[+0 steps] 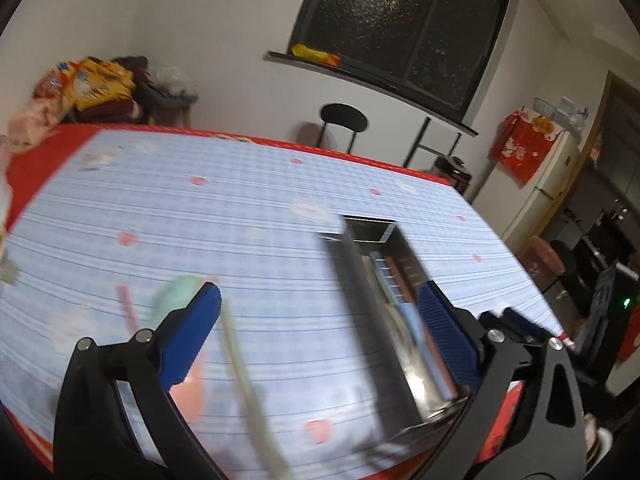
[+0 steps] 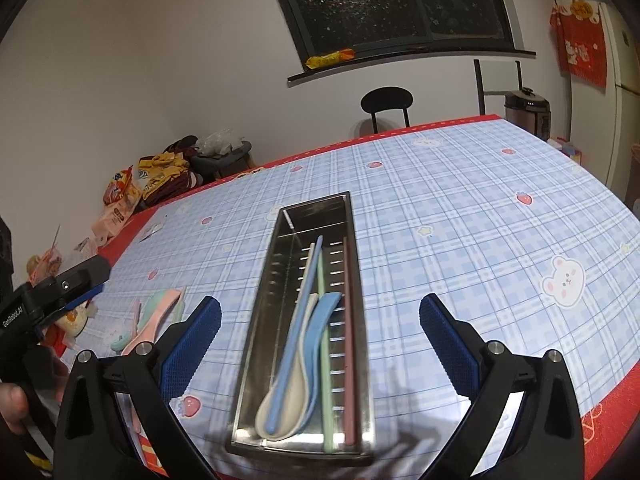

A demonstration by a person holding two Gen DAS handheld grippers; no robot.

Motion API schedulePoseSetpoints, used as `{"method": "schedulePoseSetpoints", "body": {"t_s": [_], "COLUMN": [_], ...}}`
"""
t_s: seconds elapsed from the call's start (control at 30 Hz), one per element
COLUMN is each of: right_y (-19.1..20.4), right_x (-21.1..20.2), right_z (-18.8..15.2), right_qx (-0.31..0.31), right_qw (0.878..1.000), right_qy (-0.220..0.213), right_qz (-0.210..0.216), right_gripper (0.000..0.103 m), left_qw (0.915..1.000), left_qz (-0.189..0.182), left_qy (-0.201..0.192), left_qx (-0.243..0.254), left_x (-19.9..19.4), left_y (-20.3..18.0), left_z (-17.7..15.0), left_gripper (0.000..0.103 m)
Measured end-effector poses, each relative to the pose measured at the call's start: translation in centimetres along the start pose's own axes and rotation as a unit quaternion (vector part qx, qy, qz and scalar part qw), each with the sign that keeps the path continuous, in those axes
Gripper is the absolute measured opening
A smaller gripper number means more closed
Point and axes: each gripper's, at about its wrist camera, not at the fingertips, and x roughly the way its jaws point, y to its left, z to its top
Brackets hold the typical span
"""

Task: Organize utensils
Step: 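Move both tools back to the utensil pile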

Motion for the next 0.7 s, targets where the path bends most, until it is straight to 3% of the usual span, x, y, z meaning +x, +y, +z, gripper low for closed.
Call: {"method": "schedulePoseSetpoints", "body": {"t_s": [0.2,0.47,0.7], "right_y": [3.2,9.0,13.9], "right_x": [0.3,1.3,2.8], "right_z": [-0.5,-1.4,-3.0], "right_qx": [-0.034,-0.088,-0.144], "right_qw": [0.999,0.994,0.985], "right_qy": [0.006,0.014,0.050], "right_qz": [0.012,0.055,0.081], "right_gripper": [0.097,0.097,0.097], "left_qw": [0.9988,0.9938,0.9891], "left_qz": [0.048,0.101,0.118], "left_qy": [0.003,0.039,0.088], "left_qx": [0.011,0.025,0.000], "left_x": [-2.5,-4.3,-4.0], "left_y": [5.1,10.7,14.5], "left_z": [-0.9,-4.1,-6.6], "left_gripper": [0.097,0.097,0.097]}}
